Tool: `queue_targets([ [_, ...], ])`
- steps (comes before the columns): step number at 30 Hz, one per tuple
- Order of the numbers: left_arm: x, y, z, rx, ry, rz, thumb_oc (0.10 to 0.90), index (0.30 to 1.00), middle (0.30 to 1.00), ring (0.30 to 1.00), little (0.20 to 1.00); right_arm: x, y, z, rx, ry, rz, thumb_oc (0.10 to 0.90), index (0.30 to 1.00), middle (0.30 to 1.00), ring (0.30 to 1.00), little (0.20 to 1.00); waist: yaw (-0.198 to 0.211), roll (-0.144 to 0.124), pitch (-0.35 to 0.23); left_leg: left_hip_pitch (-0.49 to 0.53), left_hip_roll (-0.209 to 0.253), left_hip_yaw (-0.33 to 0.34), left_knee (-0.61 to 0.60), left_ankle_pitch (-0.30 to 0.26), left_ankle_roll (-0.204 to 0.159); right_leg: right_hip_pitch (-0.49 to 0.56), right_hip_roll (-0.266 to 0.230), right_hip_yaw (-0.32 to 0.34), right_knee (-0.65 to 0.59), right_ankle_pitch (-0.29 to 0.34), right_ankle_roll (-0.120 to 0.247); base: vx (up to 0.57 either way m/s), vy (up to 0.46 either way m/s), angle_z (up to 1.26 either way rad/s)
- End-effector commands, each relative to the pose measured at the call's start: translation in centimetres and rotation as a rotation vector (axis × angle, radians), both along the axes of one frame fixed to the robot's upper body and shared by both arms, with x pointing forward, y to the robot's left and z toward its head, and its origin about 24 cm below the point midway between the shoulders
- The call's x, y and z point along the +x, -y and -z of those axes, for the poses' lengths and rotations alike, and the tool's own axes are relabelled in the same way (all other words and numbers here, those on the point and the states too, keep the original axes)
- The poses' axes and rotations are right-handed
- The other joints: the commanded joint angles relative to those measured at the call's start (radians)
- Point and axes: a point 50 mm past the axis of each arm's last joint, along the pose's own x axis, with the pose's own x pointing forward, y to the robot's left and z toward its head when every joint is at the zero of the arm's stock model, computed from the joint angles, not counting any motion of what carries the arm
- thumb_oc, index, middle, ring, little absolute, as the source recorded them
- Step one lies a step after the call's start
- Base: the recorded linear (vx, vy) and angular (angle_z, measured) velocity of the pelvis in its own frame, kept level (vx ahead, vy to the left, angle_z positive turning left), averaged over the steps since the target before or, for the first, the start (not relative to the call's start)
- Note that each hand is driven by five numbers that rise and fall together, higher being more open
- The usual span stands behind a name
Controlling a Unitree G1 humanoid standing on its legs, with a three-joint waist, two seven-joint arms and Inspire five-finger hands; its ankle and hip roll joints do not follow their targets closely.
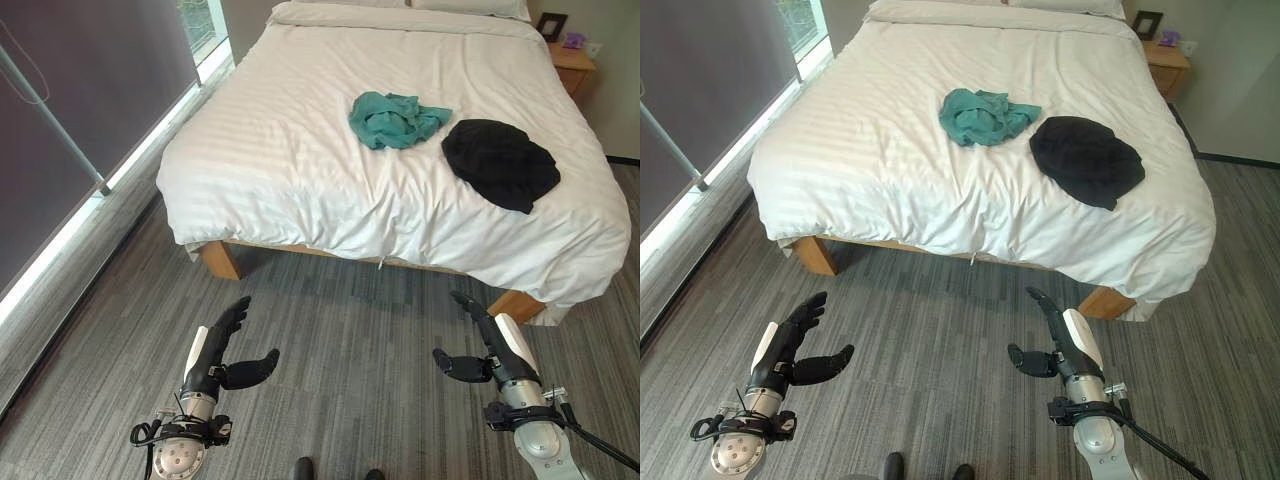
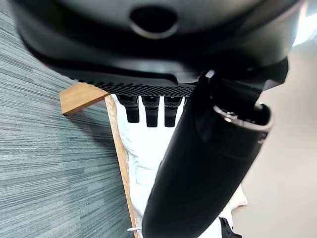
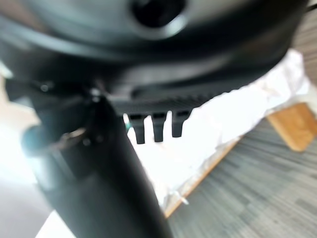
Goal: Pick up bed clothes into laundry basket.
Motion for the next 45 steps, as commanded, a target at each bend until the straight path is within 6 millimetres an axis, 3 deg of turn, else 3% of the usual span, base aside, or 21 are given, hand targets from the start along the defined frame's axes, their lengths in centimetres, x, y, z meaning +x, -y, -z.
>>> queue_targets([
  [1, 2.5, 0.3, -3.9, -0.012, 0.224, 0.007, 0.8, 0.9, 0.9, 0.9, 0.9, 1.8, -0.2, -3.6, -0.01, 0.213, -0.018, 0.8, 0.9, 0.9, 0.9, 0.9, -0.006, -0.019, -0.052, 0.014, 0.081, -0.033, 0.0, -0.076, -0.089, 0.029, -0.1, 0.011, 0.008, -0.066, 0.113, 0.01, 0.0, -0.08],
  [12, 3.3, 0.7, -4.0, -0.024, 0.231, 0.02, 0.8, 0.9, 0.9, 0.9, 0.9, 1.9, -0.4, -4.1, -0.004, 0.258, 0.005, 0.8, 0.9, 0.9, 0.9, 0.9, -0.023, -0.021, -0.031, -0.016, 0.081, -0.071, 0.0, -0.064, -0.088, -0.006, -0.073, 0.028, 0.051, -0.099, 0.088, -0.01, -0.025, 0.03],
  [16, 3.3, -0.1, -4.0, -0.021, 0.234, -0.021, 0.8, 0.9, 0.9, 0.9, 0.9, 2.4, -1.0, -4.2, 0.017, 0.264, -0.007, 0.8, 0.9, 0.9, 0.9, 0.9, -0.035, -0.022, -0.021, -0.014, 0.099, -0.039, 0.044, -0.081, -0.096, -0.042, -0.059, 0.064, 0.086, -0.113, 0.076, 0.06, -0.094, 0.0],
  [17, 3.1, -0.3, -3.9, -0.031, 0.23, -0.026, 0.8, 0.9, 0.9, 0.9, 0.9, 2.4, -1.0, -4.1, 0.021, 0.259, -0.013, 0.8, 0.9, 0.9, 0.9, 0.9, -0.036, -0.033, -0.014, -0.026, 0.106, -0.024, 0.122, -0.1, -0.099, -0.034, -0.057, 0.077, 0.075, -0.116, 0.067, 0.12, -0.247, -0.3],
  [19, 3.1, -0.9, -3.9, -0.073, 0.231, -0.066, 0.8, 0.9, 0.9, 0.9, 0.9, 2.8, -1.5, -4.3, 0.037, 0.273, -0.033, 0.8, 0.9, 0.9, 0.9, 0.9, 0.015, -0.051, 0.067, -0.25, 0.139, -0.048, 0.584, 0.038, -0.118, 0.017, -0.034, 0.125, 0.043, -0.113, 0.02, 0.02, -0.339, -0.48],
  [20, 3.5, -0.8, -4.0, -0.08, 0.237, -0.076, 0.8, 0.9, 0.9, 0.9, 0.9, 3.1, -1.5, -4.7, 0.033, 0.289, -0.034, 0.8, 0.9, 0.9, 0.9, 0.9, 0.032, -0.057, 0.095, -0.356, 0.127, -0.084, 0.748, 0.09, -0.117, 0.02, -0.028, 0.126, 0.032, -0.102, 0.0, -0.06, -0.276, -0.81],
  [22, 3.4, -0.8, -3.9, -0.084, 0.233, -0.089, 0.8, 0.9, 0.9, 0.9, 0.9, 3.4, -1.4, -4.9, 0.018, 0.287, -0.031, 0.8, 0.9, 0.9, 0.9, 0.9, 0.054, -0.063, 0.106, -0.458, 0.091, -0.07, 0.84, 0.02, -0.094, 0.049, -0.019, 0.152, 0.013, -0.132, -0.01, 0.13, -0.104, -0.92],
  [25, 3.0, -0.9, -3.9, -0.083, 0.242, -0.104, 0.8, 0.9, 0.9, 0.9, 0.9, 3.7, -1.8, -5.0, 0.028, 0.288, -0.046, 0.8, 0.9, 0.9, 0.9, 0.9, 0.095, -0.04, 0.086, -0.533, 0.059, -0.031, 0.647, 0.001, -0.083, 0.077, 0.001, 0.204, 0.004, -0.176, 0.004, 0.25, 0.089, -0.68],
  [27, 3.0, -0.9, -3.8, -0.083, 0.241, -0.104, 0.8, 0.9, 0.9, 0.9, 0.9, 3.7, -1.8, -5.0, 0.027, 0.287, -0.047, 0.8, 0.9, 0.9, 0.9, 0.9, 0.101, -0.047, 0.086, -0.521, 0.055, -0.02, 0.631, 0.003, -0.082, 0.079, -0.008, 0.21, 0.004, -0.178, 0.006, 0.26, 0.088, -0.69],
  [28, 3.0, -0.9, -4.1, -0.065, 0.249, -0.097, 0.8, 0.9, 0.9, 0.9, 0.9, 4.0, -2.1, -4.9, 0.023, 0.286, -0.065, 0.8, 0.9, 0.9, 0.9, 0.9, 0.127, 0.0, 0.056, -0.507, 0.09, 0.008, 0.333, 0.075, -0.086, 0.102, 0.04, 0.238, 0.004, -0.204, 0.013, 0.41, 0.118, -0.56],
  [29, 2.9, -0.9, -4.0, -0.065, 0.247, -0.097, 0.8, 0.9, 0.9, 0.9, 0.9, 4.0, -2.1, -4.8, 0.024, 0.283, -0.064, 0.8, 0.9, 0.9, 0.9, 0.9, 0.127, -0.019, 0.066, -0.474, 0.069, 0.018, 0.307, 0.071, -0.088, 0.123, 0.017, 0.236, 0.004, -0.22, 0.016, 0.75, 0.201, -0.22],
  [30, 3.0, -0.9, -4.0, -0.041, 0.248, -0.094, 0.8, 0.9, 0.9, 0.9, 0.9, 4.7, -2.2, -5.4, -0.001, 0.301, -0.081, 0.8, 0.9, 0.9, 0.9, 0.9, 0.151, -0.017, 0.054, -0.51, 0.082, 0.049, 0.142, 0.1, -0.095, 0.175, 0.025, 0.247, 0.004, -0.266, 0.028, 0.54, 0.097, -0.27],
  [32, 3.1, -0.9, -4.2, -0.03, 0.259, -0.084, 0.8, 0.9, 0.9, 0.9, 0.9, 5.1, -2.8, -5.5, -0.006, 0.301, -0.119, 0.8, 0.9, 0.9, 0.9, 0.9, 0.173, -0.039, 0.031, -0.481, 0.057, 0.033, 0.055, 0.114, -0.08, 0.212, 0.015, 0.256, 0.004, -0.286, 0.041, 0.58, 0.12, -0.35],
  [33, 3.1, -1.0, -4.3, -0.02, 0.256, -0.081, 0.8, 0.9, 0.9, 0.9, 0.9, 5.0, -3.1, -5.5, -0.011, 0.303, -0.124, 0.8, 0.9, 0.9, 0.9, 0.9, 0.176, -0.049, 0.022, -0.467, 0.047, 0.021, 0.051, 0.154, -0.07, 0.23, 0.009, 0.256, 0.008, -0.29, 0.045, 0.5, 0.114, -0.75],
  [34, 3.0, -1.0, -4.3, -0.012, 0.257, -0.08, 0.8, 0.9, 0.9, 0.9, 0.9, 5.0, -3.4, -5.4, -0.021, 0.303, -0.139, 0.8, 0.9, 0.9, 0.9, 0.9, 0.182, -0.063, 0.015, -0.456, 0.037, -0.002, 0.048, 0.177, -0.064, 0.226, 0.007, 0.263, 0.047, -0.297, 0.046, 0.47, 0.118, -0.78],
  [36, 3.3, -1.2, -4.7, 0.009, 0.266, -0.066, 0.8, 0.9, 0.9, 0.9, 0.9, 5.2, -3.9, -5.6, -0.032, 0.326, -0.143, 0.8, 0.9, 0.9, 0.9, 0.9, 0.189, -0.098, 0.005, -0.409, 0.016, -0.016, 0.042, 0.162, -0.033, 0.191, 0.002, 0.251, 0.205, -0.279, 0.087, 0.43, 0.13, -0.46],
  [37, 3.5, -1.3, -4.9, 0.029, 0.271, -0.06, 0.8, 0.9, 0.9, 0.9, 0.9, 5.5, -4.2, -5.9, -0.045, 0.348, -0.142, 0.8, 0.9, 0.9, 0.9, 0.9, 0.187, -0.108, 0.006, -0.383, 0.013, -0.019, 0.047, 0.139, -0.019, 0.137, 0.001, 0.25, 0.338, -0.205, 0.127, 0.36, 0.145, -0.41],
  [39, 3.8, -1.7, -5.4, 0.056, 0.28, -0.058, 0.8, 0.9, 0.9, 0.9, 0.9, 6.1, -4.4, -6.5, -0.055, 0.379, -0.13, 0.8, 0.9, 0.9, 0.9, 0.9, 0.154, -0.1, 0.015, -0.286, 0.025, -0.025, 0.031, 0.085, 0.002, 0.03, -0.009, 0.218, 0.58, -0.041, 0.209, 0.4, 0.175, -0.13],
  [41, 4.2, -2.1, -6.0, 0.084, 0.3, -0.062, 0.8, 0.9, 0.9, 0.9, 0.9, 6.8, -4.4, -7.7, -0.073, 0.434, -0.113, 0.8, 0.9, 0.9, 0.9, 0.9, 0.117, -0.053, 0.026, -0.193, 0.068, -0.04, 0.011, 0.046, 0.011, -0.106, -0.028, 0.125, 0.8, 0.041, 0.218, 0.44, 0.177, 0.26],
  [43, 4.8, -2.2, -6.8, 0.101, 0.33, -0.063, 0.8, 0.9, 0.9, 0.9, 0.9, 7.3, -4.0, -9.3, -0.091, 0.507, -0.073, 0.8, 0.9, 0.9, 0.9, 0.9, 0.096, -0.027, 0.033, -0.143, 0.093, -0.04, 0.0, 0.021, 0.009, -0.175, -0.102, 0.001, 0.803, 0.036, 0.218, 0.46, 0.115, 0.46],
  [45, 4.9, -1.9, -7.1, 0.103, 0.343, -0.045, 0.8, 0.9, 0.9, 0.9, 0.9, 7.6, -3.6, -10.3, -0.099, 0.559, -0.037, 0.8, 0.9, 0.9, 0.9, 0.9, 0.083, -0.027, 0.048, -0.109, 0.088, -0.04, 0.0, -0.001, -0.002, -0.205, -0.153, -0.088, 0.66, 0.003, 0.204, 0.44, -0.023, 0.26],
])
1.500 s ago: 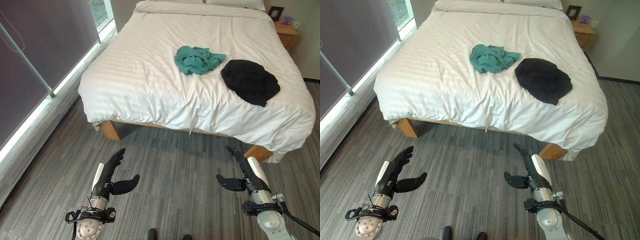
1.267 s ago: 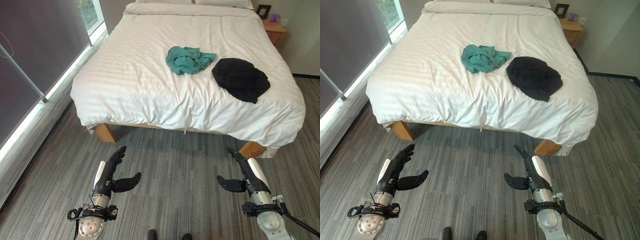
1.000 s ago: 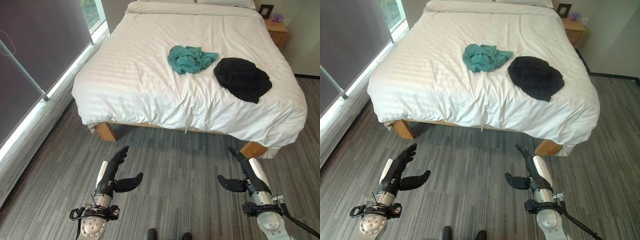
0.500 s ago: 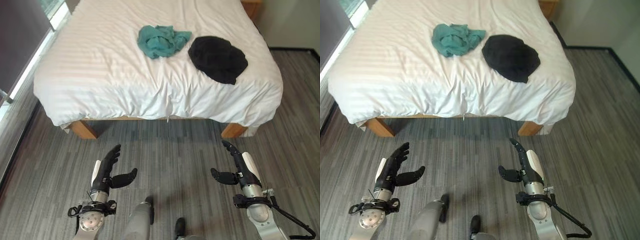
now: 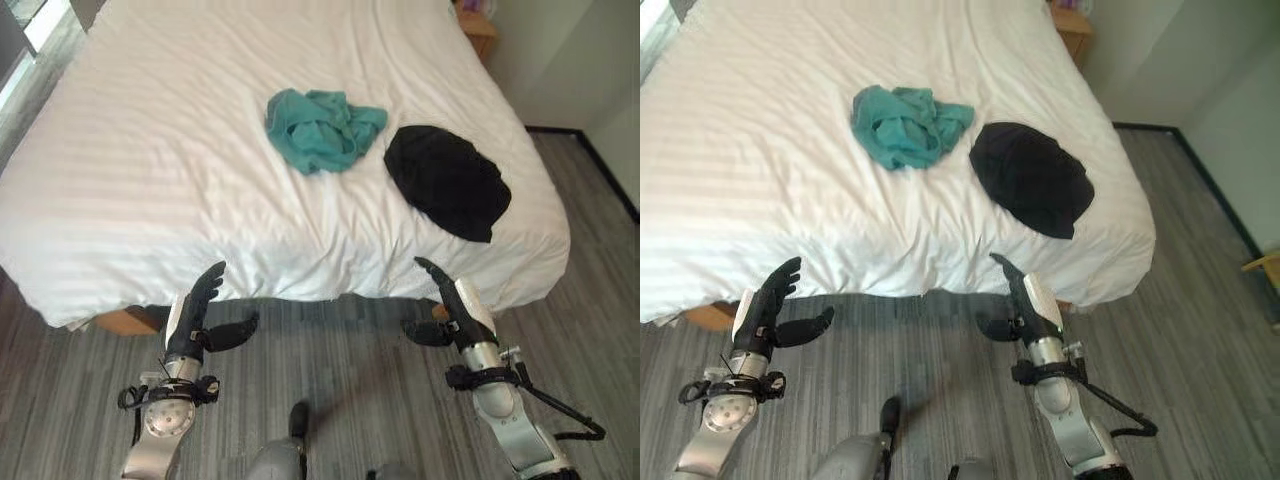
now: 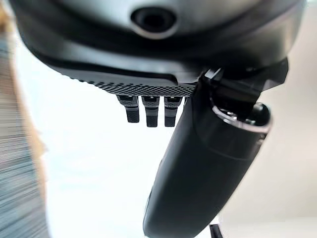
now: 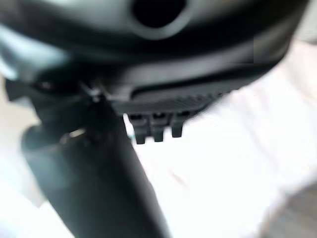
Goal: Pick up bed clothes into laundry basket.
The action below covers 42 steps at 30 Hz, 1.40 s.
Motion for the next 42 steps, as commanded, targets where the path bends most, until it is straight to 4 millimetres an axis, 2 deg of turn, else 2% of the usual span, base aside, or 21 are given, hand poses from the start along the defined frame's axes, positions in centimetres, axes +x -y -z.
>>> queue_targets([
  [1, 0.4, 0.9, -3.5, 0.019, 0.192, 0.048, 0.8, 0.9, 0.9, 0.9, 0.9, 1.6, 1.7, -6.7, -0.056, 0.351, 0.107, 0.8, 0.9, 0.9, 0.9, 0.9, 0.003, 0.01, -0.051, 0.044, 0.079, -0.012, -0.076, -0.073, -0.094, 0.035, -0.021, -0.171, -0.373, 0.135, -0.011, 0.43, -0.143, 0.32],
  [4, 0.5, 1.2, -3.2, 0.022, 0.189, 0.052, 0.8, 0.9, 0.9, 0.9, 0.9, 0.9, 2.9, -7.2, -0.141, 0.401, 0.201, 0.8, 0.9, 0.9, 0.9, 0.9, -0.006, -0.004, -0.06, 0.076, 0.086, -0.055, -0.076, -0.119, -0.129, 0.029, -0.032, -0.127, -0.631, 0.153, -0.015, 0.35, -0.226, 0.28],
  [9, 1.1, 2.0, -3.4, 0.036, 0.214, 0.081, 0.8, 0.9, 0.9, 0.9, 0.9, -0.1, 4.7, -8.3, -0.228, 0.48, 0.316, 0.8, 0.9, 0.9, 0.9, 0.9, -0.026, -0.012, -0.08, 0.124, 0.108, -0.125, -0.076, -0.172, -0.161, 0.045, -0.1, 0.078, -0.718, 0.266, 0.015, 0.26, -0.216, 0.69],
  [11, 1.0, 2.0, -3.4, 0.033, 0.212, 0.084, 0.8, 0.9, 0.9, 0.9, 0.9, 0.0, 5.0, -8.6, -0.224, 0.485, 0.328, 0.8, 0.9, 0.9, 0.9, 0.9, -0.026, -0.017, -0.087, 0.129, 0.115, -0.125, -0.076, -0.179, -0.169, 0.069, -0.116, 0.078, -0.741, 0.27, 0.015, 0.14, -0.174, 0.51],
  [14, 0.5, 1.6, -2.4, 0.021, 0.168, 0.06, 0.8, 0.9, 0.9, 0.9, 0.9, 0.5, 5.6, -9.7, -0.216, 0.528, 0.357, 0.8, 0.9, 0.9, 0.9, 0.9, -0.015, -0.03, -0.119, 0.144, 0.152, -0.118, -0.076, -0.183, -0.205, 0.109, -0.133, 0.032, -0.798, 0.293, 0.017, 0.25, -0.258, 0.26],
  [15, 0.4, 1.5, -2.2, 0.005, 0.163, 0.049, 0.8, 0.9, 0.9, 0.9, 0.9, 0.6, 5.7, -10.1, -0.225, 0.537, 0.358, 0.8, 0.9, 0.9, 0.9, 0.9, -0.016, -0.026, -0.126, 0.144, 0.167, -0.117, -0.076, -0.179, -0.215, 0.121, -0.121, 0.028, -0.816, 0.287, 0.017, 0.27, -0.293, 0.03],
  [17, -0.2, 1.6, -1.5, -0.048, 0.141, 0.03, 0.8, 0.9, 0.9, 0.9, 0.9, 1.2, 6.2, -12.4, -0.242, 0.619, 0.368, 0.8, 0.9, 0.9, 0.9, 0.9, -0.02, -0.008, -0.147, 0.141, 0.21, -0.119, -0.076, -0.172, -0.245, 0.145, -0.086, 0.021, -0.841, 0.241, 0.012, 0.23, -0.249, 0.0],
  [19, -0.3, 1.5, -1.0, -0.073, 0.121, 0.019, 0.8, 0.9, 0.9, 0.9, 0.9, 1.6, 6.3, -13.9, -0.226, 0.669, 0.373, 0.8, 0.9, 0.9, 0.9, 0.9, -0.024, 0.018, -0.157, 0.147, 0.254, -0.119, -0.074, -0.153, -0.27, 0.162, -0.05, 0.007, -0.853, 0.192, -0.01, 0.17, -0.218, -0.22],
  [20, -0.2, 2.0, -0.8, -0.103, 0.114, 0.033, 0.8, 0.9, 0.9, 0.9, 0.9, 2.0, 6.5, -14.5, -0.227, 0.686, 0.385, 0.8, 0.9, 0.9, 0.9, 0.9, -0.014, 0.027, -0.145, 0.122, 0.272, -0.112, 0.003, -0.121, -0.285, 0.19, -0.029, -0.004, -0.861, 0.155, -0.037, 0.1, -0.167, -0.21],
  [21, -0.1, 2.0, -0.8, -0.107, 0.116, 0.033, 0.8, 0.9, 0.9, 0.9, 0.9, 2.0, 6.5, -14.6, -0.228, 0.69, 0.385, 0.8, 0.9, 0.9, 0.9, 0.9, -0.018, 0.031, -0.14, 0.113, 0.275, -0.12, 0.02, -0.128, -0.287, 0.193, -0.025, -0.009, -0.861, 0.154, -0.04, 0.04, -0.172, -0.13],
  [23, 0.4, 2.7, -1.2, -0.143, 0.136, 0.058, 0.8, 0.9, 0.9, 0.9, 0.9, 2.6, 7.3, -15.6, -0.257, 0.702, 0.412, 0.8, 0.9, 0.9, 0.9, 0.9, 0.01, 0.021, -0.095, 0.006, 0.263, -0.123, 0.213, -0.033, -0.308, 0.232, -0.021, -0.042, -0.865, 0.137, -0.072, -0.01, -0.173, -0.02],
  [26, 0.7, 3.3, -1.4, -0.161, 0.147, 0.083, 0.8, 0.9, 0.9, 0.9, 0.9, 3.3, 8.1, -16.1, -0.283, 0.679, 0.43, 0.8, 0.9, 0.9, 0.9, 0.9, 0.015, 0.001, -0.066, -0.085, 0.246, -0.078, 0.272, -0.048, -0.271, 0.256, -0.023, -0.068, -0.871, 0.116, -0.08, 0.04, -0.107, 0.26],
  [27, 0.9, 3.4, -1.6, -0.173, 0.152, 0.089, 0.8, 0.9, 0.9, 0.9, 0.9, 3.7, 8.5, -16.2, -0.281, 0.657, 0.434, 0.8, 0.9, 0.9, 0.9, 0.9, 0.02, -0.009, -0.066, -0.113, 0.234, -0.042, 0.24, -0.073, -0.257, 0.263, -0.025, -0.073, -0.873, 0.104, -0.074, 0.2, -0.078, 0.6],
  [29, 1.0, 3.6, -1.6, -0.18, 0.152, 0.097, 0.8, 0.9, 0.9, 0.9, 0.9, 4.2, 8.7, -16.0, -0.291, 0.625, 0.438, 0.8, 0.9, 0.9, 0.9, 0.9, 0.031, -0.009, -0.072, -0.129, 0.219, -0.019, 0.179, -0.055, -0.248, 0.27, -0.017, -0.075, -0.875, 0.099, -0.07, 0.22, 0.036, 0.36],
  [30, 1.0, 3.8, -1.6, -0.174, 0.144, 0.111, 0.8, 0.9, 0.9, 0.9, 0.9, 4.7, 9.2, -15.7, -0.325, 0.577, 0.442, 0.8, 0.9, 0.9, 0.9, 0.9, 0.052, 0.009, -0.088, -0.155, 0.206, -0.005, 0.059, 0.005, -0.244, 0.291, 0.005, -0.082, -0.878, 0.079, -0.061, 0.33, 0.107, -0.03],
  [31, 1.2, 4.0, -1.6, -0.179, 0.143, 0.129, 0.8, 0.9, 0.9, 0.9, 0.9, 5.6, 9.2, -15.8, -0.351, 0.542, 0.434, 0.8, 0.9, 0.9, 0.9, 0.9, 0.062, 0.017, -0.112, -0.141, 0.199, -0.009, -0.057, 0.031, -0.243, 0.309, 0.015, -0.081, -0.877, 0.056, -0.055, 0.33, 0.109, 0.05],
  [34, 1.2, 4.3, -1.4, -0.18, 0.128, 0.14, 0.8, 0.9, 0.9, 0.9, 0.9, 6.1, 8.9, -15.1, -0.354, 0.508, 0.423, 0.8, 0.9, 0.9, 0.9, 0.9, 0.061, 0.025, -0.124, -0.128, 0.197, -0.019, -0.063, 0.035, -0.237, 0.316, 0.021, -0.077, -0.872, 0.047, -0.053, 0.23, 0.107, -0.08],
  [35, 0.9, 4.2, -1.1, -0.183, 0.109, 0.14, 0.8, 0.9, 0.9, 0.9, 0.9, 6.9, 8.1, -14.6, -0.355, 0.468, 0.399, 0.8, 0.9, 0.9, 0.9, 0.9, 0.058, 0.013, -0.14, -0.089, 0.175, -0.036, -0.067, 0.024, -0.228, 0.323, 0.009, -0.06, -0.825, 0.043, -0.054, 0.24, 0.128, -0.17],
  [38, 0.8, 4.2, -0.6, -0.186, 0.085, 0.141, 0.8, 0.9, 0.9, 0.9, 0.9, 7.4, 7.3, -13.4, -0.351, 0.43, 0.384, 0.8, 0.9, 0.9, 0.9, 0.9, 0.06, 0.0, -0.144, -0.063, 0.162, -0.028, -0.075, 0.008, -0.218, 0.321, -0.01, -0.048, -0.807, 0.048, -0.044, 0.23, 0.144, -0.15],
  [41, 0.7, 4.3, -0.3, -0.18, 0.067, 0.159, 0.8, 0.9, 0.9, 0.9, 0.9, 8.0, 7.2, -12.6, -0.359, 0.394, 0.39, 0.8, 0.9, 0.9, 0.9, 0.9, 0.068, -0.017, -0.144, -0.057, 0.151, -0.025, -0.076, -0.006, -0.211, 0.319, -0.028, -0.043, -0.814, 0.059, -0.031, 0.1, 0.1, 0.04],
  [42, 0.6, 4.3, 0.2, -0.185, 0.04, 0.167, 0.8, 0.9, 0.9, 0.9, 0.9, 8.4, 7.7, -12.6, -0.397, 0.369, 0.425, 0.8, 0.9, 0.9, 0.9, 0.9, 0.078, -0.036, -0.14, -0.067, 0.135, -0.02, -0.076, -0.017, -0.205, 0.312, -0.046, -0.046, -0.829, 0.087, -0.014, 0.08, 0.115, 0.11],
])
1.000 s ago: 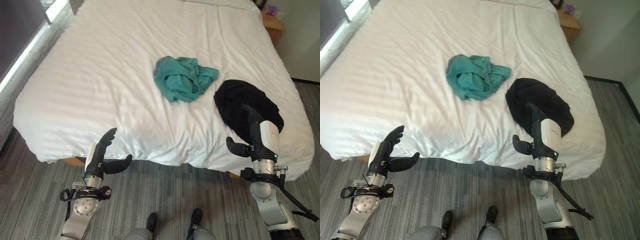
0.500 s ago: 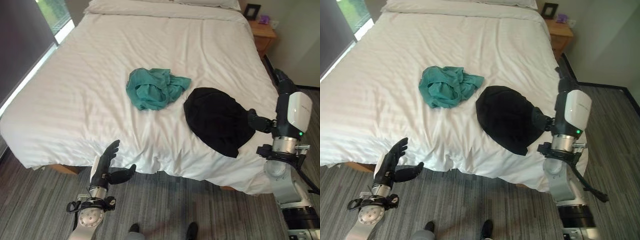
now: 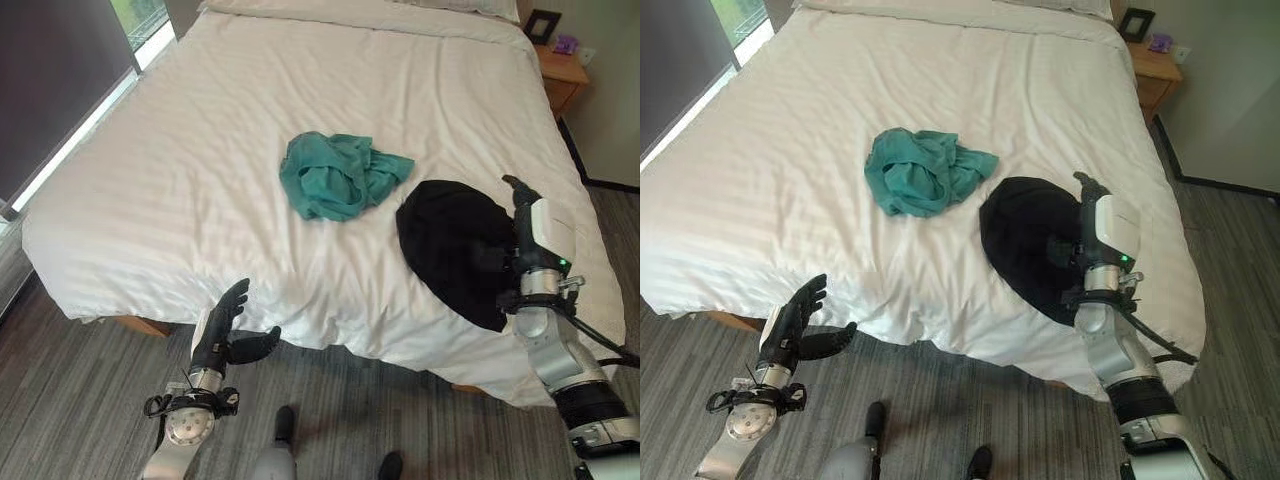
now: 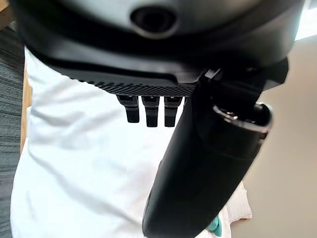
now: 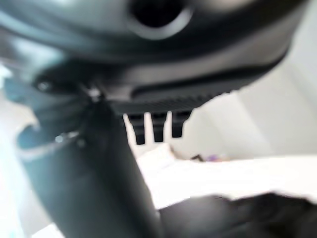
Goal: Pick up bed clothes into laundry basket.
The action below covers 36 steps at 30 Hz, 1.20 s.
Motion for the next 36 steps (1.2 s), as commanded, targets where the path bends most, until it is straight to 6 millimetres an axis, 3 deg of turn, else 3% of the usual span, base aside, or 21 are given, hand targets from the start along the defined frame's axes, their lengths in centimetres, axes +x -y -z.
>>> queue_targets([
  [1, 1.4, 1.8, -2.8, -0.064, 0.164, 0.097, 0.8, 0.9, 0.9, 0.9, 0.9, 2.3, 1.8, -7.8, -0.152, 0.221, 0.09, 0.8, 0.9, 0.9, 0.9, 0.9, 0.045, -0.002, -0.075, -0.018, 0.064, -0.045, -0.039, -0.047, -0.059, 0.113, -0.03, -0.027, 0.049, -0.11, 0.122, 0.06, 0.144, 0.16],
  [3, 1.6, 1.7, -2.6, -0.061, 0.15, 0.089, 0.8, 0.9, 0.9, 0.9, 0.9, 2.6, 1.8, -8.8, -0.157, 0.255, 0.118, 0.8, 0.9, 0.9, 0.9, 0.9, 0.047, -0.015, -0.065, -0.048, 0.056, -0.043, -0.039, -0.052, -0.056, 0.086, -0.043, -0.031, 0.042, -0.078, 0.133, -0.02, 0.064, 0.08],
  [11, 1.9, 1.7, -1.9, -0.07, 0.127, 0.077, 0.8, 0.9, 0.9, 0.9, 0.9, 2.7, 2.1, -7.1, -0.125, 0.214, 0.155, 0.8, 0.9, 0.9, 0.9, 0.9, 0.064, -0.038, -0.025, -0.124, 0.041, -0.052, -0.039, -0.051, -0.048, 0.026, -0.063, -0.046, 0.028, -0.022, 0.146, -0.03, 0.024, -0.03],
  [16, 2.2, 1.6, -0.7, -0.074, 0.069, 0.044, 0.8, 0.9, 0.9, 0.9, 0.9, 2.4, 3.2, -3.3, -0.05, 0.066, 0.188, 0.8, 0.9, 0.9, 0.9, 0.9, 0.072, -0.055, 0.009, -0.177, 0.041, -0.073, -0.039, -0.043, -0.053, -0.007, -0.059, -0.057, 0.014, 0.009, 0.146, -0.05, -0.018, 0.0],
  [17, 2.2, 1.5, -0.3, -0.071, 0.052, 0.041, 0.8, 0.9, 0.9, 0.9, 0.9, 2.4, 3.3, -2.5, -0.031, 0.035, 0.192, 0.662, 0.693, 0.693, 0.693, 0.693, 0.075, -0.06, 0.012, -0.188, 0.04, -0.079, -0.039, -0.042, -0.054, -0.014, -0.058, -0.061, 0.011, 0.009, 0.146, -0.04, -0.036, 0.02],
  [18, 2.0, 1.3, 0.5, -0.071, 0.014, 0.025, 0.8, 0.9, 0.9, 0.9, 0.9, 2.1, 3.4, -0.7, 0.003, -0.029, 0.194, 0.43, 0.345, 0.345, 0.345, 0.345, 0.079, -0.065, 0.018, -0.198, 0.041, -0.085, -0.039, -0.04, -0.056, -0.018, -0.057, -0.07, 0.011, 0.012, 0.146, -0.03, -0.05, 0.06],
  [19, 1.9, 1.1, 1.3, -0.078, -0.023, 0.005, 0.8, 0.9, 0.9, 0.9, 0.9, 1.9, 3.5, 0.3, 0.016, -0.069, 0.195, 0.4, 0.3, 0.3, 0.3, 0.3, 0.084, -0.067, 0.021, -0.204, 0.041, -0.089, -0.039, -0.039, -0.057, -0.02, -0.057, -0.074, 0.01, 0.012, 0.146, -0.02, -0.032, 0.08],
  [20, 1.9, 1.1, 1.3, -0.078, -0.023, 0.005, 0.8, 0.9, 0.9, 0.9, 0.9, 1.9, 3.5, 0.3, 0.016, -0.069, 0.194, 0.4, 0.3, 0.3, 0.3, 0.3, 0.082, -0.067, 0.02, -0.205, 0.04, -0.091, -0.039, -0.038, -0.057, -0.02, -0.057, -0.076, 0.009, 0.012, 0.146, 0.0, -0.034, 0.12],
  [22, 1.1, 0.3, 3.9, -0.09, -0.137, -0.072, 0.8, 0.9, 0.9, 0.9, 0.9, 1.4, 3.2, 2.1, 0.058, -0.13, 0.182, 0.4, 0.3, 0.3, 0.3, 0.3, 0.083, -0.069, 0.023, -0.205, 0.038, -0.094, -0.039, -0.041, -0.059, -0.019, -0.056, -0.084, 0.01, 0.01, 0.146, 0.01, -0.021, 0.1],
  [23, -0.8, -1.9, 7.3, -0.104, -0.305, -0.24, 0.8, 0.9, 0.9, 0.9, 0.9, 0.3, 3.0, 4.4, 0.092, -0.196, 0.169, 0.4, 0.3, 0.3, 0.3, 0.3, 0.082, -0.069, 0.024, -0.197, 0.04, -0.093, -0.039, -0.043, -0.059, -0.016, -0.059, -0.089, 0.012, 0.008, 0.146, 0.05, -0.016, 0.05],
  [24, -2.0, -3.7, 8.8, -0.11, -0.387, -0.362, 0.8, 0.9, 0.9, 0.9, 0.9, -0.5, 2.9, 5.7, 0.124, -0.23, 0.166, 0.4, 0.3, 0.3, 0.3, 0.3, 0.078, -0.066, 0.024, -0.184, 0.042, -0.092, -0.039, -0.05, -0.061, -0.004, -0.06, -0.092, 0.014, 0.001, 0.146, 0.03, -0.009, 0.04],
  [25, -1.9, -3.7, 8.8, -0.11, -0.385, -0.361, 0.8, 0.9, 0.9, 0.9, 0.9, -0.5, 3.0, 5.7, 0.124, -0.229, 0.167, 0.4, 0.3, 0.3, 0.3, 0.3, 0.078, -0.067, 0.024, -0.187, 0.041, -0.092, -0.039, -0.045, -0.059, -0.007, -0.061, -0.092, 0.013, 0.005, 0.146, 0.05, -0.002, 0.05],
  [26, -3.0, -5.8, 9.6, -0.119, -0.434, -0.487, 0.8, 0.9, 0.9, 0.9, 0.9, -1.5, 2.9, 7.0, 0.149, -0.267, 0.168, 0.4, 0.3, 0.3, 0.3, 0.3, 0.074, -0.065, 0.022, -0.177, 0.041, -0.091, -0.039, -0.05, -0.058, 0.0, -0.063, -0.094, 0.014, 0.001, 0.146, 0.07, 0.012, 0.06],
  [27, -5.5, -10.3, 9.7, -0.112, -0.47, -0.726, 0.8, 0.9, 0.9, 0.9, 0.9, -3.1, 3.0, 8.7, 0.185, -0.309, 0.171, 0.4, 0.3, 0.3, 0.3, 0.3, 0.063, -0.06, 0.012, -0.152, 0.042, -0.088, -0.039, -0.063, -0.058, 0.015, -0.067, -0.097, 0.019, -0.003, 0.146, 0.07, 0.012, 0.06],
  [28, -5.4, -10.3, 9.7, -0.112, -0.469, -0.725, 0.8, 0.9, 0.9, 0.9, 0.9, -3.1, 3.0, 8.7, 0.186, -0.308, 0.171, 0.4, 0.3, 0.3, 0.3, 0.3, 0.063, -0.061, 0.012, -0.156, 0.041, -0.088, -0.039, -0.058, -0.056, 0.012, -0.068, -0.097, 0.018, 0.0, 0.146, 0.1, 0.025, 0.06],
  [30, -7.2, -15.7, 7.7, -0.089, -0.435, -0.965, 0.8, 0.9, 0.9, 0.9, 0.9, -5.1, 2.9, 10.5, 0.217, -0.362, 0.161, 0.4, 0.3, 0.3, 0.3, 0.3, 0.043, -0.053, -0.01, -0.126, 0.044, -0.078, -0.039, -0.072, -0.057, 0.028, -0.076, -0.095, 0.025, 0.0, 0.146, 0.11, 0.062, 0.03],
  [32, -7.4, -21.2, 2.9, 0.012, -0.313, -1.12, 0.8, 0.9, 0.9, 0.9, 0.9, -6.9, 2.9, 11.9, 0.238, -0.412, 0.163, 0.4, 0.3, 0.3, 0.3, 0.3, 0.019, -0.044, -0.025, -0.103, 0.044, -0.069, -0.039, -0.08, -0.055, 0.034, -0.082, -0.086, 0.031, 0.011, 0.146, 0.1, 0.088, 0.02],
  [33, -6.5, -25.3, -3.4, 0.176, -0.157, -1.195, 0.8, 0.9, 0.9, 0.9, 0.9, -8.8, 3.1, 13.3, 0.25, -0.468, 0.17, 0.4, 0.3, 0.3, 0.3, 0.3, -0.004, -0.036, -0.036, -0.09, 0.043, -0.062, -0.039, -0.087, -0.052, 0.035, -0.085, -0.076, 0.036, 0.029, 0.146, 0.09, 0.07, 0.02],
  [34, -5.6, -26.9, -7.6, 0.27, -0.042, -1.216, 0.8, 0.9, 0.9, 0.9, 0.9, -9.7, 3.3, 13.9, 0.26, -0.494, 0.176, 0.4, 0.3, 0.3, 0.3, 0.3, -0.014, -0.033, -0.041, -0.087, 0.041, -0.06, -0.039, -0.088, -0.05, 0.035, -0.086, -0.072, 0.038, 0.045, 0.146, 0.05, 0.056, 0.02],
  [35, -5.6, -26.9, -7.7, 0.272, -0.041, -1.215, 0.8, 0.9, 0.9, 0.9, 0.9, -9.7, 3.3, 13.9, 0.263, -0.493, 0.177, 0.4, 0.3, 0.3, 0.3, 0.3, -0.012, -0.035, -0.041, -0.091, 0.04, -0.06, -0.039, -0.082, -0.049, 0.031, -0.087, -0.071, 0.037, 0.05, 0.146, 0.03, 0.019, 0.01],
  [36, -4.2, -27.5, -12.2, 0.358, 0.1, -1.212, 0.8, 0.9, 0.9, 0.9, 0.9, -10.6, 3.5, 14.6, 0.269, -0.523, 0.191, 0.4, 0.3, 0.3, 0.3, 0.3, -0.023, -0.03, -0.045, -0.085, 0.04, -0.061, -0.039, -0.09, -0.049, 0.034, -0.087, -0.069, 0.04, 0.062, 0.146, 0.04, 0.014, 0.0],
])
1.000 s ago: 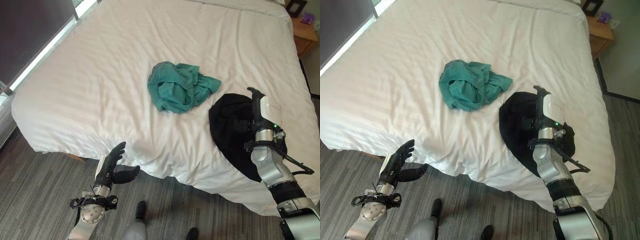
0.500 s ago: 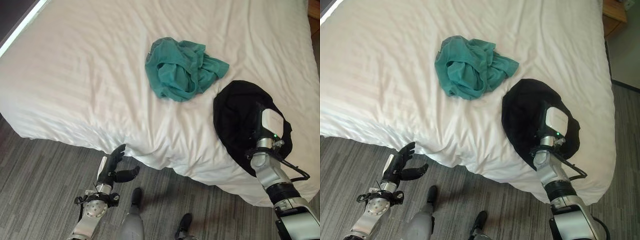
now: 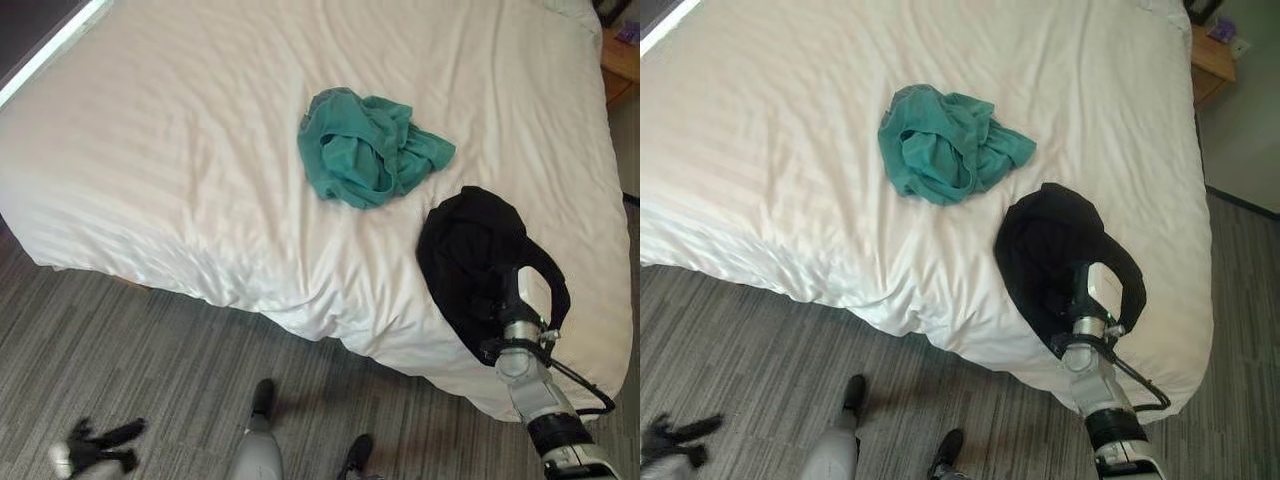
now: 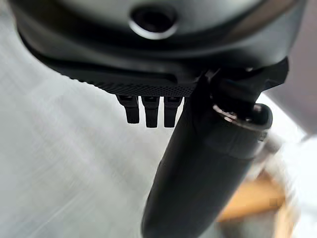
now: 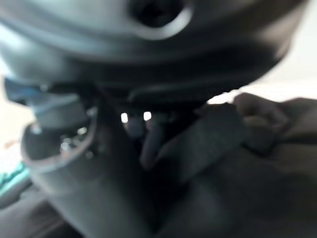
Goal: Pick up bed clothes into laundry basket.
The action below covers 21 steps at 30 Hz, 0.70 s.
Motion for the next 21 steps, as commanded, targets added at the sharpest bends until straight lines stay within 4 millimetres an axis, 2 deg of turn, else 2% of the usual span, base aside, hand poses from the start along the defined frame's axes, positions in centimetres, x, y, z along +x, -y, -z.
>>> queue_targets([
  [1, 7.2, -3.0, -19.4, 0.669, 0.347, 0.061, 0.8, 0.9, 0.9, 0.9, 0.9, -6.2, 2.4, 4.9, 0.021, -0.273, 0.049, 0.4, 0.3, 0.3, 0.3, 0.3, -0.052, 0.097, -0.042, 0.018, 0.012, -0.033, -0.002, -0.108, -0.022, 0.129, -0.108, -0.017, 0.044, 0.12, 0.128, 0.04, 0.015, 0.0],
  [2, 7.4, -3.0, -19.5, 0.672, 0.349, 0.063, 0.8, 0.9, 0.9, 0.9, 0.9, -6.2, 2.4, 4.9, 0.024, -0.271, 0.052, 0.4, 0.3, 0.3, 0.3, 0.3, -0.049, 0.094, -0.042, 0.013, 0.01, -0.032, -0.002, -0.101, -0.02, 0.124, -0.11, -0.017, 0.043, 0.126, 0.128, 0.03, 0.008, 0.04],
  [4, 9.9, -0.3, -25.0, 0.832, 0.545, 0.144, 0.8, 0.9, 0.9, 0.9, 0.9, -7.9, 1.9, 7.2, 0.082, -0.363, 0.089, 0.4, 0.3, 0.3, 0.3, 0.3, -0.061, 0.093, -0.045, 0.013, 0.006, -0.037, -0.002, -0.105, -0.018, 0.124, -0.109, -0.008, 0.049, 0.158, 0.128, 0.01, 0.027, 0.05],
  [5, 11.5, 2.3, -27.6, 0.907, 0.672, 0.217, 0.8, 0.9, 0.9, 0.9, 0.9, -8.6, 1.2, 8.4, 0.113, -0.411, 0.09, 0.4, 0.3, 0.3, 0.3, 0.3, -0.066, 0.09, -0.045, 0.014, 0.005, -0.038, -0.002, -0.108, -0.016, 0.124, -0.109, -0.004, 0.052, 0.163, 0.128, 0.02, 0.063, 0.05],
  [6, 12.6, 4.2, -29.1, 0.945, 0.74, 0.276, 0.8, 0.9, 0.9, 0.9, 0.9, -9.1, 0.5, 9.2, 0.134, -0.451, 0.085, 0.4, 0.3, 0.3, 0.3, 0.3, -0.071, 0.087, -0.045, 0.015, 0.003, -0.037, -0.002, -0.11, -0.015, 0.122, -0.111, -0.003, 0.057, 0.166, 0.128, 0.05, 0.084, 0.03],
  [7, 13.9, 7.1, -30.7, 1.011, 0.82, 0.364, 0.8, 0.9, 0.9, 0.9, 0.9, -9.9, -0.5, 10.5, 0.156, -0.513, 0.07, 0.4, 0.3, 0.3, 0.3, 0.3, -0.088, 0.086, -0.045, 0.022, 0.002, -0.035, -0.002, -0.119, -0.015, 0.12, -0.112, 0.003, 0.065, 0.179, 0.128, 0.02, 0.077, -0.08],
  [10, 17.6, 12.9, -32.2, 1.127, 0.803, 0.556, 0.8, 0.9, 0.9, 0.9, 0.9, -12.1, -2.2, 12.9, 0.198, -0.653, 0.071, 0.4, 0.3, 0.3, 0.3, 0.3, -0.113, 0.075, -0.043, 0.032, 0.005, -0.021, -0.002, -0.121, -0.013, 0.105, -0.115, 0.026, 0.077, 0.234, 0.128, 0.02, 0.088, -0.14],
  [12, 19.7, 15.7, -32.6, 1.207, 0.733, 0.647, 0.8, 0.9, 0.9, 0.9, 0.9, -13.2, -2.9, 14.0, 0.202, -0.733, 0.075, 0.4, 0.3, 0.3, 0.3, 0.3, -0.135, 0.072, -0.04, 0.044, 0.017, -0.001, -0.002, -0.128, -0.013, 0.092, -0.112, 0.042, 0.08, 0.264, 0.128, 0.02, 0.1, -0.32],
  [15, 21.5, 17.3, -32.6, 1.279, 0.621, 0.709, 0.8, 0.9, 0.9, 0.9, 0.9, -14.3, -2.9, 14.7, 0.186, -0.802, 0.098, 0.4, 0.3, 0.3, 0.3, 0.3, -0.154, 0.066, -0.035, 0.049, 0.041, 0.035, -0.002, -0.124, -0.011, 0.056, -0.093, 0.053, 0.098, 0.286, 0.128, -0.01, 0.144, -0.7],
  [17, 22.6, 17.5, -32.5, 1.294, 0.526, 0.716, 0.8, 0.9, 0.9, 0.9, 0.9, -15.4, -2.8, 15.2, 0.186, -0.849, 0.134, 0.4, 0.3, 0.3, 0.3, 0.3, -0.154, 0.075, -0.028, 0.055, 0.072, 0.091, -0.002, -0.119, 0.001, 0.043, -0.048, 0.01, 0.182, 0.197, 0.128, -0.08, 0.281, -1.05],
  [19, 23.1, 16.8, -32.3, 1.307, 0.438, 0.704, 0.8, 0.9, 0.9, 0.9, 0.9, -16.2, -2.9, 15.6, 0.184, -0.89, 0.133, 0.4, 0.3, 0.3, 0.3, 0.3, -0.138, 0.072, -0.028, 0.054, 0.086, 0.132, 0.006, -0.114, 0.003, 0.046, -0.028, -0.042, 0.21, 0.145, 0.128, -0.1, 0.207, -1.09],
  [20, 23.1, 16.8, -32.3, 1.308, 0.439, 0.705, 0.8, 0.9, 0.9, 0.9, 0.9, -16.2, -2.9, 15.6, 0.186, -0.889, 0.133, 0.4, 0.3, 0.3, 0.3, 0.3, -0.136, 0.07, -0.029, 0.051, 0.084, 0.134, 0.002, -0.107, 0.004, 0.043, -0.028, -0.041, 0.208, 0.149, 0.128, 0.04, 0.097, -1.14],
  [21, 23.1, 15.5, -31.6, 1.326, 0.332, 0.686, 0.8, 0.9, 0.9, 0.9, 0.9, -17.4, -3.0, 15.9, 0.183, -0.935, 0.145, 0.4, 0.3, 0.3, 0.3, 0.3, -0.12, 0.049, -0.038, 0.059, 0.083, 0.164, 0.009, -0.111, 0.005, 0.051, -0.029, -0.101, 0.186, 0.148, 0.128, 0.07, 0.03, -0.83],
])
